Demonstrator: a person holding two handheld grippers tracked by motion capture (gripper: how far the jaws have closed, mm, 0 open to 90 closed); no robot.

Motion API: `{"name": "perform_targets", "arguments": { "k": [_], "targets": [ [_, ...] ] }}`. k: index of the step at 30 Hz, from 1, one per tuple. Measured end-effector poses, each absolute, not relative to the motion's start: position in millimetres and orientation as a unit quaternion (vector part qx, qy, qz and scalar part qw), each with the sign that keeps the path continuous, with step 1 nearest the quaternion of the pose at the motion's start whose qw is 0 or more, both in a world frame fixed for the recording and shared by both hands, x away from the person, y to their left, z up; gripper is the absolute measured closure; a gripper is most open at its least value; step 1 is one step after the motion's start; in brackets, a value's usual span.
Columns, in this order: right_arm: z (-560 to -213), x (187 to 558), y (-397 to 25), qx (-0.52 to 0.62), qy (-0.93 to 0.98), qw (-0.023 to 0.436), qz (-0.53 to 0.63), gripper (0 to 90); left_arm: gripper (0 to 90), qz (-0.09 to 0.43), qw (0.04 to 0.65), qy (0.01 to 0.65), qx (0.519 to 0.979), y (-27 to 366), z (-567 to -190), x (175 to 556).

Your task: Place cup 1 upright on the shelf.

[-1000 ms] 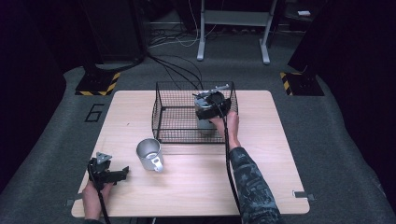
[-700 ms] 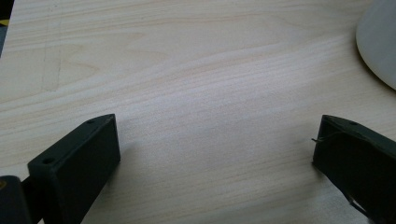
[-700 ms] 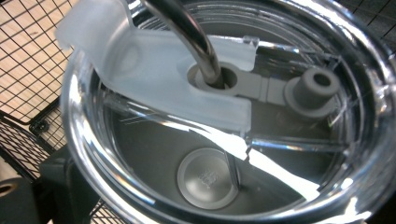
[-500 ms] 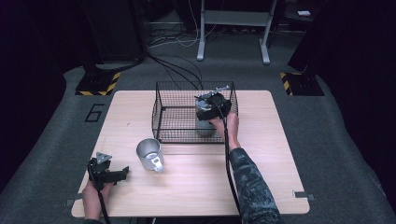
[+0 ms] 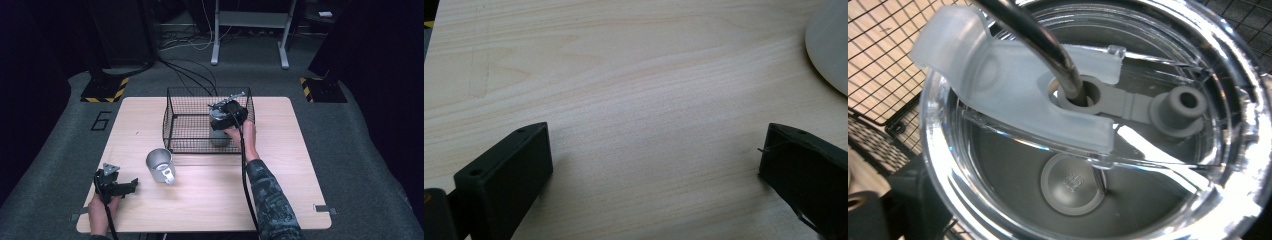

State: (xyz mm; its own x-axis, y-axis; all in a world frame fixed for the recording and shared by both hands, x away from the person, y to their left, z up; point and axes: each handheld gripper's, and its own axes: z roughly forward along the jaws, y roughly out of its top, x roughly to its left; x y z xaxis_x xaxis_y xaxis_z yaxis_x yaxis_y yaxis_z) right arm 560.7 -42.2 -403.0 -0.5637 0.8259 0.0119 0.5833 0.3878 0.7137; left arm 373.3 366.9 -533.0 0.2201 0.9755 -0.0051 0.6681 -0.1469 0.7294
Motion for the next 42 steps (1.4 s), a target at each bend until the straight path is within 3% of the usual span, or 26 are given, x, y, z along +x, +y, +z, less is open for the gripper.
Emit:
{"name": "perform_targets", "arguments": {
  "k": [7,12,26,42],
  "targets": [
    [-392,554,-45,0.431,0.813,0.183,0.346,0.0,0.5,0.246,0.312,0.574,0.716,367,-533,373],
    [-377,541,-48,0.42,0.811,0.213,0.347,0.0,0.5,0.247,0.312,0.574,0.716,367,-533,373],
    [-365,521,-59,0.416,0.811,0.207,0.356,0.0,0.4,0.248,0.312,0.572,0.717,367,-533,373],
    [-357,469,-77,0.376,0.816,0.217,0.381,0.0,0.5,0.248,0.312,0.572,0.717,367,-533,373]
  ]
}}
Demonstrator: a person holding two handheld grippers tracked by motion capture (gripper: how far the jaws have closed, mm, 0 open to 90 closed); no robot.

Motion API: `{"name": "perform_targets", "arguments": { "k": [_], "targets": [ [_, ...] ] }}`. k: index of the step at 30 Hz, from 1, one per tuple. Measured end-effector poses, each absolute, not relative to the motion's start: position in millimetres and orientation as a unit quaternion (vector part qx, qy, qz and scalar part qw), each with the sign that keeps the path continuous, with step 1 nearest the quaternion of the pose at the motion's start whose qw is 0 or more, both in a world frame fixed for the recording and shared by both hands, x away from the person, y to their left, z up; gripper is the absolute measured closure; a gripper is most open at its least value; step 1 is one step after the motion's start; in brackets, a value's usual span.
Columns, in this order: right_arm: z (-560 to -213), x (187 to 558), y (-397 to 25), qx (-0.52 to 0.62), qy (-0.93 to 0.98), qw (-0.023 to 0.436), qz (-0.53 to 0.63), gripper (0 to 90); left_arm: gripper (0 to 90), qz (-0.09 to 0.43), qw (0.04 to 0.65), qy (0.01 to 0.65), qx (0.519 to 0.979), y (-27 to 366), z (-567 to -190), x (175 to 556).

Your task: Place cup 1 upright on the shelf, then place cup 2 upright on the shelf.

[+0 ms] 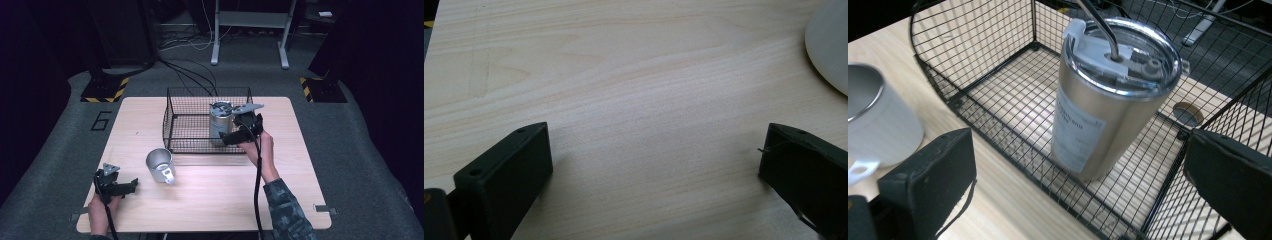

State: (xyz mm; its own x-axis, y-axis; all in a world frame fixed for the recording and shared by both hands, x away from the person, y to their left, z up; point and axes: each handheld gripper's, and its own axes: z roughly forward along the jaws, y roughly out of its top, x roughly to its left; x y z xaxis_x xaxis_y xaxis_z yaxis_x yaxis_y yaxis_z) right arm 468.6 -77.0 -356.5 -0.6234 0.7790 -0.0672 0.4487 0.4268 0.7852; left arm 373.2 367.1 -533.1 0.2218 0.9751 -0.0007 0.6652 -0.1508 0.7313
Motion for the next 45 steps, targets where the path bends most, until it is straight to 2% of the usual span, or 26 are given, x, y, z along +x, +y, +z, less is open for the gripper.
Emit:
{"name": "perform_targets", "arguments": {
  "k": [10,22,31,37,45],
  "targets": [
    [-379,433,-106,0.38,0.811,0.216,0.389,0.1,0.4,0.248,0.312,0.572,0.717,367,-533,373],
    [-418,417,-144,0.412,0.802,0.206,0.38,0.0,0.4,0.247,0.313,0.573,0.716,367,-533,373],
    [-466,406,-170,0.447,0.798,0.202,0.35,0.0,0.4,0.246,0.313,0.574,0.716,367,-533,373],
    [-510,406,-189,0.491,0.78,0.189,0.339,0.0,0.3,0.244,0.31,0.573,0.718,367,-533,374],
    [-527,404,-198,0.493,0.78,0.199,0.329,0.0,0.3,0.25,0.307,0.578,0.714,366,-533,373]
  ]
}}
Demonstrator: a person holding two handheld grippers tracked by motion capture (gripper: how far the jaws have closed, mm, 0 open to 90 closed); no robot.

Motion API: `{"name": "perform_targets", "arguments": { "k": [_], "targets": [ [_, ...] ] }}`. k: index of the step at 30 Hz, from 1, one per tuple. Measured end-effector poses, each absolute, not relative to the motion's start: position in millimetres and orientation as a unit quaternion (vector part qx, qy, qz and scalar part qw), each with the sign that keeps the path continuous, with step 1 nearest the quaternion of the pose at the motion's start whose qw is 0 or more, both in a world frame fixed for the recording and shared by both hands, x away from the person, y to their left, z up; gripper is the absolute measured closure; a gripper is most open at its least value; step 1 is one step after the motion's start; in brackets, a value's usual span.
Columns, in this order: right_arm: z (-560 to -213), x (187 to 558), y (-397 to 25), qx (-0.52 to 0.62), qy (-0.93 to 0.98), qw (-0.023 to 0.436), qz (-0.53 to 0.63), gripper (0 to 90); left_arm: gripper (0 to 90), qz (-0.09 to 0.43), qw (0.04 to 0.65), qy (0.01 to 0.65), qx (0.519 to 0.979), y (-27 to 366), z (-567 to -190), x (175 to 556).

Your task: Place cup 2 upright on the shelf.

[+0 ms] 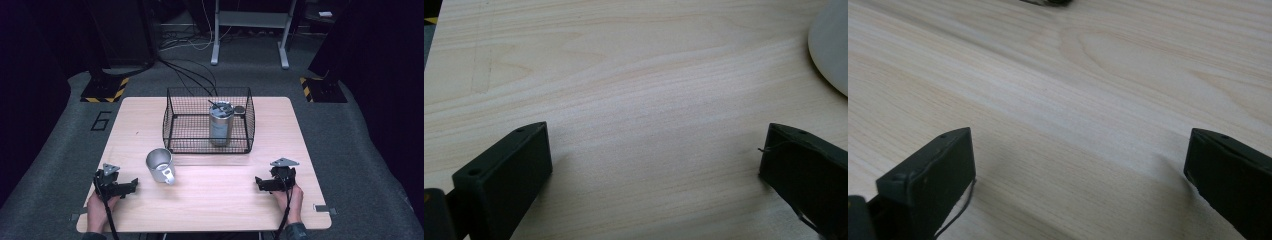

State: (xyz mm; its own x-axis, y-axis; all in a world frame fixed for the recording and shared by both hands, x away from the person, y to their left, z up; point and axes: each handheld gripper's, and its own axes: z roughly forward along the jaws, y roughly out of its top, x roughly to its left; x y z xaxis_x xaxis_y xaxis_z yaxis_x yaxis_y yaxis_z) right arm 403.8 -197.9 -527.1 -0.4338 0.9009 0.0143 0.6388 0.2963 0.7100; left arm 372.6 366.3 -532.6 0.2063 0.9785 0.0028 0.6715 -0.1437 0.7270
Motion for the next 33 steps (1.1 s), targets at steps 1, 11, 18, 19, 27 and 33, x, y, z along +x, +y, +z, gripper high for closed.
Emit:
{"name": "perform_targets", "arguments": {
  "k": [1,11,18,19,27,33],
  "targets": [
    [-527,404,-198,0.493,0.78,0.199,0.329,0.0,0.2,0.25,0.307,0.578,0.714,366,-533,373],
    [-530,404,-200,0.494,0.776,0.209,0.332,0.0,1.3,0.24,0.3,0.582,0.717,363,-529,367],
    [-530,401,-199,0.504,0.77,0.211,0.329,0.0,0.0,0.21,0.362,0.546,0.725,362,-513,357],
    [-530,401,-199,0.504,0.77,0.211,0.329,0.0,0.0,0.21,0.362,0.546,0.725,362,-513,357],
    [-530,403,-202,0.487,0.781,0.205,0.334,0.0,0.1,0.2,0.415,0.522,0.718,358,-486,350],
    [-530,404,-202,0.483,0.784,0.203,0.333,0.0,0.0,0.203,0.441,0.5,0.717,345,-461,350]
  ]
}}
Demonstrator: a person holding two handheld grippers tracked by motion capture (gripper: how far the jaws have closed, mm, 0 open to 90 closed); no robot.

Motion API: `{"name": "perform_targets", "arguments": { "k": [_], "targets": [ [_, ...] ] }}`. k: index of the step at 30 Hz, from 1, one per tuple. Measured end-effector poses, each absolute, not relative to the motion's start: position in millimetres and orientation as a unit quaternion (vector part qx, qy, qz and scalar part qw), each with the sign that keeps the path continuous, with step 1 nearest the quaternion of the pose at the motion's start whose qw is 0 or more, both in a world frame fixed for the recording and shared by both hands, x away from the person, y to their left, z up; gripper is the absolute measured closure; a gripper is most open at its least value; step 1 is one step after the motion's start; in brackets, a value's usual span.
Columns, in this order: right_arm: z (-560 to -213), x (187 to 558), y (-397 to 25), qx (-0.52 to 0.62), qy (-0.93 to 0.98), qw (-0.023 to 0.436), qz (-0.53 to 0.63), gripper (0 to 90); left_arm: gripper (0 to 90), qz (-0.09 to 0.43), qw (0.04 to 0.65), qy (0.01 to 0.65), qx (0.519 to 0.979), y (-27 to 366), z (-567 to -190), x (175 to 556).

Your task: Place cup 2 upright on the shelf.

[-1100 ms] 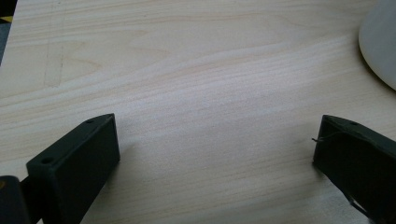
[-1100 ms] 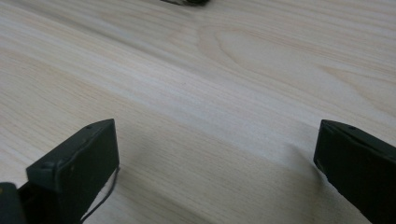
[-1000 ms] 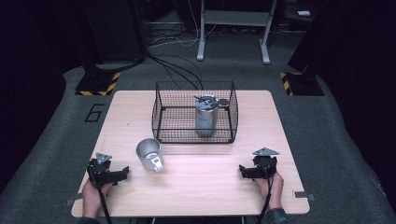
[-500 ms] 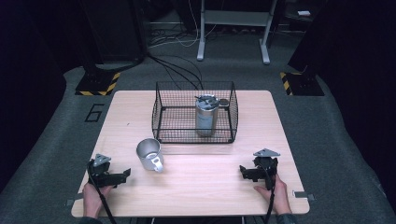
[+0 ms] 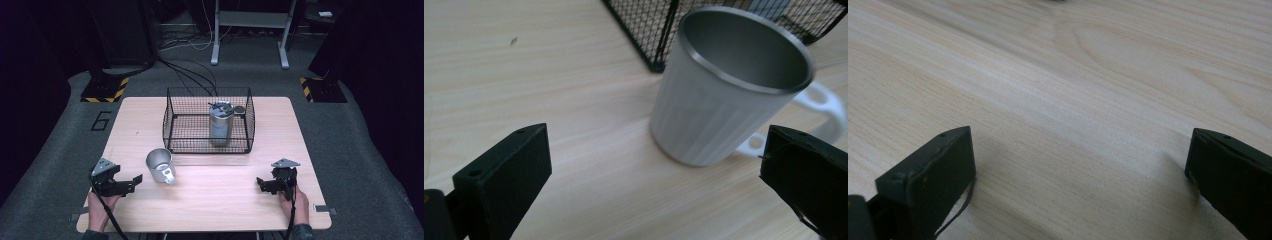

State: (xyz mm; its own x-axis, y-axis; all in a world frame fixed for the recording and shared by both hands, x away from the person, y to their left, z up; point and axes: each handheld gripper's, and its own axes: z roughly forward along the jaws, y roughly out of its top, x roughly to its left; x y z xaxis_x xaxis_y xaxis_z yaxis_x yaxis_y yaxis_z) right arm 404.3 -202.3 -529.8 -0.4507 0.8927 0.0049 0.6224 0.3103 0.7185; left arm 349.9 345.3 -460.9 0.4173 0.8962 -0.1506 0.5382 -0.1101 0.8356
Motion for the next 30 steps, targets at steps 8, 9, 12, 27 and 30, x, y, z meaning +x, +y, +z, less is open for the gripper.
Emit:
{"name": "perform_targets", "arguments": {
  "k": [8,9,12,27,30],
  "targets": [
    [-530,405,-203,0.48,0.786,0.2,0.334,0.0,0.1,0.211,0.457,0.458,0.733,315,-441,362],
    [-530,405,-203,0.48,0.786,0.2,0.334,0.0,0.1,0.211,0.457,0.458,0.733,315,-441,362],
    [-530,405,-203,0.478,0.787,0.201,0.333,0.0,0.1,0.208,0.465,0.448,0.735,307,-439,367],
    [-530,405,-203,0.48,0.786,0.2,0.334,0.0,0.0,0.203,0.466,0.429,0.747,279,-450,394],
    [-530,405,-203,0.48,0.786,0.199,0.335,0.0,0.4,0.204,0.456,0.43,0.752,277,-452,395]
  ]
}}
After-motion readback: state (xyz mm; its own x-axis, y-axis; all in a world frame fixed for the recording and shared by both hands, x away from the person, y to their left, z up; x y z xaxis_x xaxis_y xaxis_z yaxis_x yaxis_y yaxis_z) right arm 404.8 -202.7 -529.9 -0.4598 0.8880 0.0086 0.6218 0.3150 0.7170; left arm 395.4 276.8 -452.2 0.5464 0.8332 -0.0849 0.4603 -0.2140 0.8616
